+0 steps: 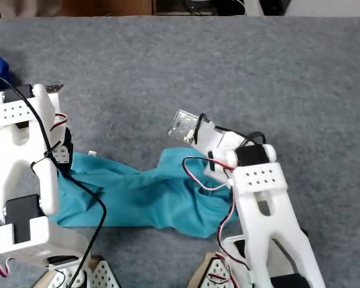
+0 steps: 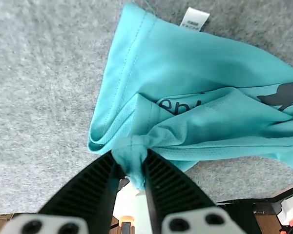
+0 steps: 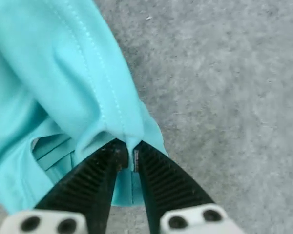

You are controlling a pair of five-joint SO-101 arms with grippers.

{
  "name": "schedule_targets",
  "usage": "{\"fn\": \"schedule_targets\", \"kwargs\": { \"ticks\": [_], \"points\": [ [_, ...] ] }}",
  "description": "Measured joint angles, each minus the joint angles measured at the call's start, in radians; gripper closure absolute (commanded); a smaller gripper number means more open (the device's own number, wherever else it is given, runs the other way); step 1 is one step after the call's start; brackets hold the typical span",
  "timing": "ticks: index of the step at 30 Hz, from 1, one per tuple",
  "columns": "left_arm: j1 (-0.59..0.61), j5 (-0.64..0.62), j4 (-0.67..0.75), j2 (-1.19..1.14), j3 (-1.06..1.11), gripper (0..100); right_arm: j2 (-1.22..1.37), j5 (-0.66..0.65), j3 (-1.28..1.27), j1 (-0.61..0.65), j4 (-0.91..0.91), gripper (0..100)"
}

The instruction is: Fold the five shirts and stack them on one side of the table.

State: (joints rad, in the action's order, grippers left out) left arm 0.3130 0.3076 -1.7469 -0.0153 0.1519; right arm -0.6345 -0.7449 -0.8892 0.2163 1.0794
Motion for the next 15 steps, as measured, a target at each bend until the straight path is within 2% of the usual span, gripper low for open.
{"fn": "schedule_targets", "kwargs": {
  "ticks": [11,15],
  "points": [
    [0.000,0.000,0.000,0.000,0.000,98,-0.098,-0.052,0.000,0.000,0.204,97.4],
    [0.000,0.000,0.000,0.000,0.000,98,-0.137,-0.052,-0.035,0.000,0.210,87.9]
  ]
}}
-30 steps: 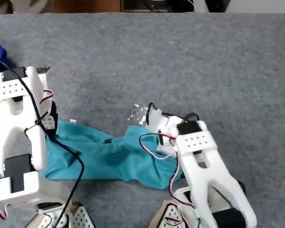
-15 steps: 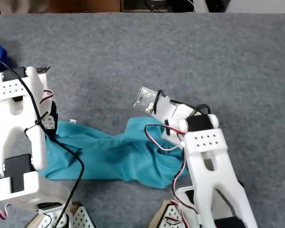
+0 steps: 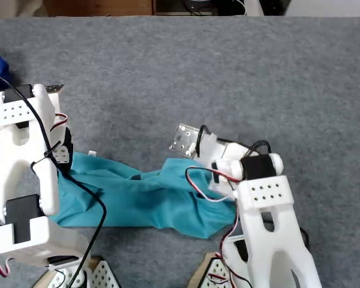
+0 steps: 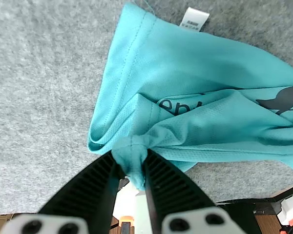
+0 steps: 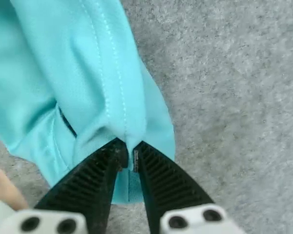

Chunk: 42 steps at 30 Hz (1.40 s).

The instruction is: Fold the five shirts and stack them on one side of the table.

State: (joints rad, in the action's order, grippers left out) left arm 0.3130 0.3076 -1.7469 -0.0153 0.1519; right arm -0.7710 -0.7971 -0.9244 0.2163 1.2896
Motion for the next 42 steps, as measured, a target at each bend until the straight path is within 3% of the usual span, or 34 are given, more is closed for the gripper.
{"fn": "schedule_targets", "kwargs": {
  "ticks": [3,12,24,42],
  "points": [
    [0.000,0.000,0.000,0.000,0.000,98,-0.009,-0.017,-0.046,0.000,0.000,82.3],
    [0.000,0.000,0.000,0.000,0.000,98,-0.009,-0.023,-0.071,0.000,-0.005,89.2],
    [0.000,0.000,0.000,0.000,0.000,98,0.055,0.023,-0.224,0.000,-0.285,97.5],
    [0.000,0.000,0.000,0.000,0.000,98,0.075,0.157,0.043,0.000,-0.144,97.4]
  ]
}}
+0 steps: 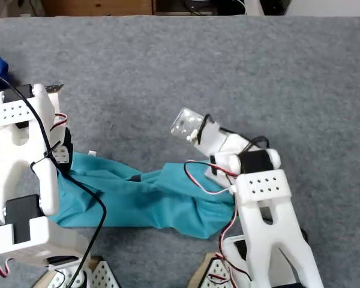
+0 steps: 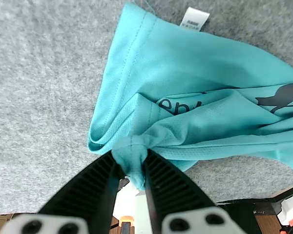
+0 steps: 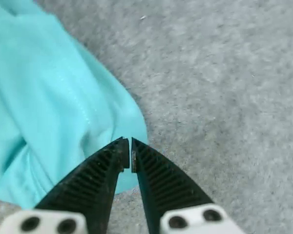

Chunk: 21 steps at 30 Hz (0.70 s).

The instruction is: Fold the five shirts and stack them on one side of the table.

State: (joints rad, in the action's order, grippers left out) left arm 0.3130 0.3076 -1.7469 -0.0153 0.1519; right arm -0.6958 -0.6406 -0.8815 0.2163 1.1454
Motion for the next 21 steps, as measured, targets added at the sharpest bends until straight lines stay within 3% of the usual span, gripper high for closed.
{"fn": "schedule_targets", "kwargs": {
  "ticks": [15,21],
  "points": [
    [0.000,0.000,0.000,0.000,0.060,98,-0.431,0.075,-0.068,0.037,0.238,97.3],
    [0.003,0.000,0.000,0.018,0.069,98,-0.542,0.114,-0.109,0.058,0.247,97.3]
  ]
}}
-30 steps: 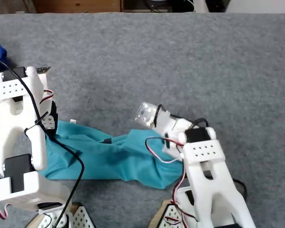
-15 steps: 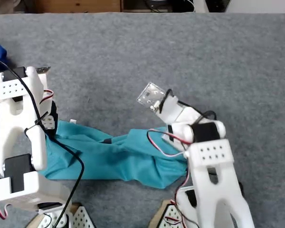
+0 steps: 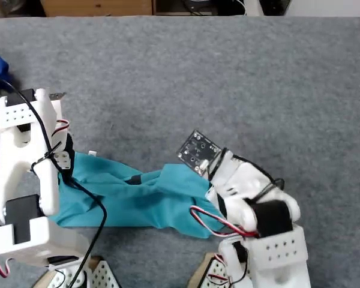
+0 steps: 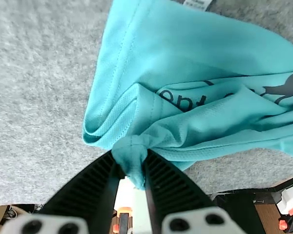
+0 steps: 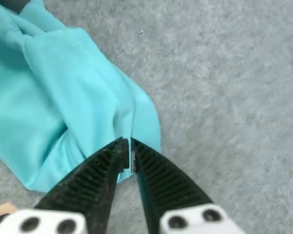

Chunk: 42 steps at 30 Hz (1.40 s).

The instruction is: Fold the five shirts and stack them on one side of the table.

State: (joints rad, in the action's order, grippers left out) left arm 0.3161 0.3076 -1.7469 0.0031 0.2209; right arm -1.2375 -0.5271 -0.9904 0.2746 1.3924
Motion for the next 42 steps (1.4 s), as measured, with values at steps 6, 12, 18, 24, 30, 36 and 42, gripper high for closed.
{"fn": "schedule_targets", "kwargs": {
  "ticks": [6,12,18,24,30,36,42],
  "points": [
    [0.000,0.000,0.000,0.146,0.041,98,0.046,0.006,-0.006,0.000,0.000,97.4],
    [0.041,-0.051,0.123,0.319,0.137,98,0.153,0.006,0.101,-0.003,0.005,97.3],
    [0.092,-0.157,0.195,0.368,0.187,98,0.325,0.006,0.316,-0.002,0.064,97.4],
    [0.092,-0.161,0.195,0.382,0.196,98,0.499,0.006,0.353,0.051,0.074,97.5],
    [0.092,-0.160,0.195,0.382,0.203,98,0.535,0.006,0.324,0.112,0.074,97.5],
    [0.092,-0.118,0.195,0.382,0.261,98,0.535,-0.021,0.322,0.120,0.074,97.4],
    [0.092,-0.104,0.195,0.382,0.302,98,0.542,-0.028,0.236,0.121,0.060,97.4]
  ]
}}
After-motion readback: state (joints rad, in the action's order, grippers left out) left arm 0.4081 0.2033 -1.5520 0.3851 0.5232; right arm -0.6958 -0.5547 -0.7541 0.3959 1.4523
